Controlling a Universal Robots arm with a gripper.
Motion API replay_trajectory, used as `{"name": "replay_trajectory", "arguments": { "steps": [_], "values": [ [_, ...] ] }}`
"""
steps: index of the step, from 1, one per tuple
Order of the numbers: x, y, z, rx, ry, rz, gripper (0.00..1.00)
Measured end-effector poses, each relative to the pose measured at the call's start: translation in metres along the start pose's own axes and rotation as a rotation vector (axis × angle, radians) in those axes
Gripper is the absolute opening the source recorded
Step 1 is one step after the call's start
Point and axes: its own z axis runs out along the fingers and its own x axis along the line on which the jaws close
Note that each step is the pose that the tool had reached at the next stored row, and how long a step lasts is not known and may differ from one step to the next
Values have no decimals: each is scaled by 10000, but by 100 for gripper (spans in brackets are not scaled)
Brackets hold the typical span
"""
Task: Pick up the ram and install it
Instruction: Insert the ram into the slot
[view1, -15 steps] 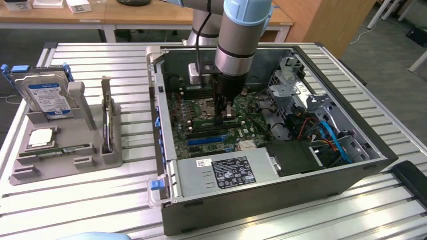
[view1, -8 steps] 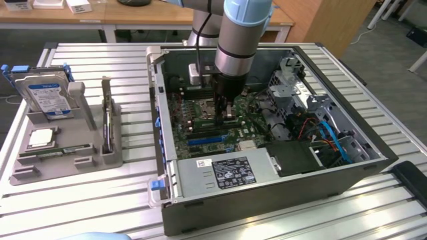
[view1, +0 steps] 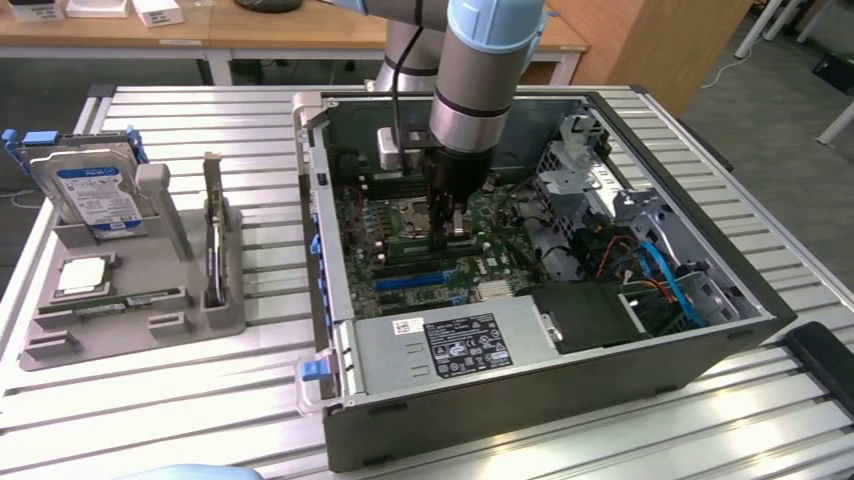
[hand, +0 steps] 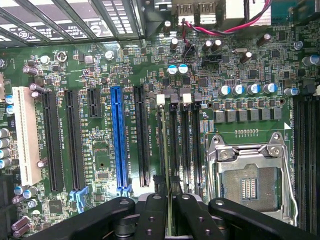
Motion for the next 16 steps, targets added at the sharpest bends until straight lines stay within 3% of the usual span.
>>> {"name": "replay_trajectory", "arguments": {
  "steps": [16],
  "values": [
    [0,0,24,4,54,1,13]
  ]
}}
